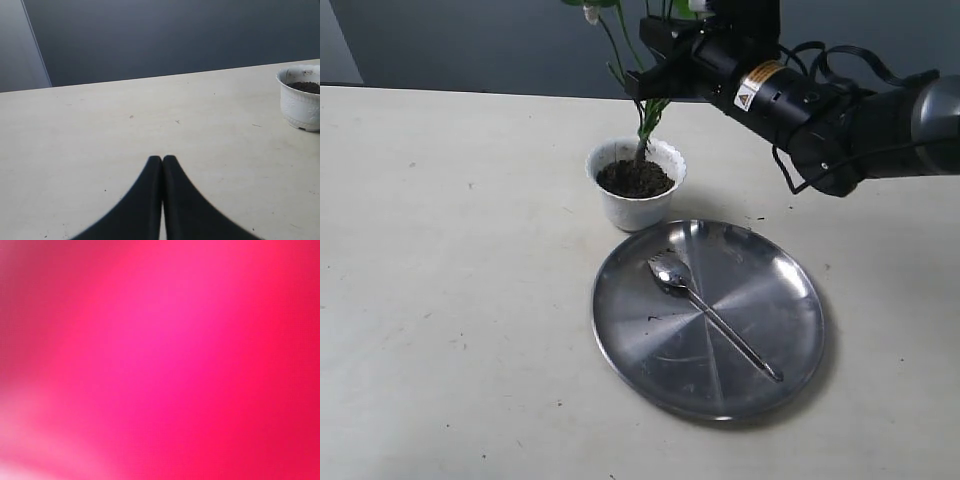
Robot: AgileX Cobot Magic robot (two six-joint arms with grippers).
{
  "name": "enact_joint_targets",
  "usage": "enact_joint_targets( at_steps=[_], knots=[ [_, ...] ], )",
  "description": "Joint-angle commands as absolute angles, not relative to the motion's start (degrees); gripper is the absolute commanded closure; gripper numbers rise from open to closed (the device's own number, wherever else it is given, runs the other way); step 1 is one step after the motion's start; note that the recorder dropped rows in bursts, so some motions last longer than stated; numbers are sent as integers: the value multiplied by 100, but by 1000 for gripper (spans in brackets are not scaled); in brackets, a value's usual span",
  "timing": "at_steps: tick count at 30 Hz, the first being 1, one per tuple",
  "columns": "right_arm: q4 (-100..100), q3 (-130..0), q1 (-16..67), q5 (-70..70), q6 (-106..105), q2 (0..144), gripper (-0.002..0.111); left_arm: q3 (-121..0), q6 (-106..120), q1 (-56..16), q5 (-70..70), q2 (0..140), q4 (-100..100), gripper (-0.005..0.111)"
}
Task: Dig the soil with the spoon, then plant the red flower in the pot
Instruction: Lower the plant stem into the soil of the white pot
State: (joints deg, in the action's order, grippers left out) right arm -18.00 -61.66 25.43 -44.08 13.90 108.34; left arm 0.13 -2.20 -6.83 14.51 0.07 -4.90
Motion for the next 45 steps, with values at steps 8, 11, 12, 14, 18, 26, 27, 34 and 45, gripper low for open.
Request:
enact_joint_targets(
  at_steps=[8, 11, 12, 14, 18, 26, 27, 34, 45],
  knots=[
    [-3282, -6642, 2578, -3306, 2021, 11749, 109, 0, -244, -714, 1372, 0, -482, 106],
    [-3731, -6642, 2598, -3396, 2503, 11770, 109, 0, -244, -714, 1372, 0, -482, 106],
    [-3782, -6642, 2598, -3456, 2539, 11770, 109, 0, -244, -714, 1372, 0, -482, 106],
    [-3781, -6642, 2598, -3324, 2551, 11770, 109, 0, -244, -714, 1372, 0, -482, 106],
    [-3781, -6642, 2598, -2679, 2551, 11770, 109, 0, -244, -714, 1372, 0, -482, 106],
    [-3835, -6642, 2674, -2118, 3074, 11747, 109, 0, -244, -714, 1372, 0, -482, 106],
    [-3840, -6642, 2686, -2107, 3074, 11747, 109, 0, -244, -714, 1372, 0, -482, 106],
    [-3828, -6642, 2741, -1646, 3074, 11747, 109, 0, -244, -714, 1372, 0, -482, 106],
    [-3828, -6642, 2741, -1497, 3183, 11743, 109, 0, -244, -714, 1372, 0, -482, 106]
  ],
)
